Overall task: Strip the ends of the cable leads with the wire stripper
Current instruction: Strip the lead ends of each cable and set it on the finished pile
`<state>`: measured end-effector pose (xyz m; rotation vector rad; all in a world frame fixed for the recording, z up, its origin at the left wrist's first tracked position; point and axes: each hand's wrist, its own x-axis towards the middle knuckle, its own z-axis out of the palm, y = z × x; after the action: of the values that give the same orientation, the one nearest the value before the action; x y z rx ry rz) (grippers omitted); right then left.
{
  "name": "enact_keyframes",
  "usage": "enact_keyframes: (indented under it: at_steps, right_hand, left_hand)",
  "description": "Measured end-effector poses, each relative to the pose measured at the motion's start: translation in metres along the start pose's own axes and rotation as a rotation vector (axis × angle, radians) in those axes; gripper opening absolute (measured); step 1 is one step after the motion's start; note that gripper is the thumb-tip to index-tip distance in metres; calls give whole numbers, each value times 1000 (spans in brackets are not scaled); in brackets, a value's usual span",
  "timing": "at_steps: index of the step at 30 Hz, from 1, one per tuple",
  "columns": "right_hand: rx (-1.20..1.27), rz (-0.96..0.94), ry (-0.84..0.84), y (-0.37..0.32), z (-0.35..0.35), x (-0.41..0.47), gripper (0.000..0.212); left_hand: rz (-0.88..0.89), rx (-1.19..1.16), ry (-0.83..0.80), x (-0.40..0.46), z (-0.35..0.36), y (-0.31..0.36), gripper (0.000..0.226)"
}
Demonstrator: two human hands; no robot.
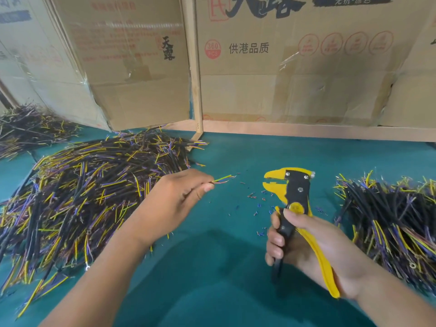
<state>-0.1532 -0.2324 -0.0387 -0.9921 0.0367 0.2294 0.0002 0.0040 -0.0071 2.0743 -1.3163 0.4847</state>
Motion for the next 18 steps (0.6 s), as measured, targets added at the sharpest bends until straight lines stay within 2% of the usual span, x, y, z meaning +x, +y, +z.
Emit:
enact_keyframes:
  at_steps: [3,7,14,18]
  right_hand:
    - [-16,28,-22,3,-2,1,30]
    - [-29,50,-41,7,0,1,33]
    - [-44,58,-70,14,11,0,30]
    - [-30,51,-56,15,15,0,30]
  left_hand:
    - [-8,-56,-13,0,8,13,32]
    - [-51,-130,53,-1,14,19,37]
    - [-174,-414,112,-1,15,28,17]
    - [-208,-567,55,1,18,30,10]
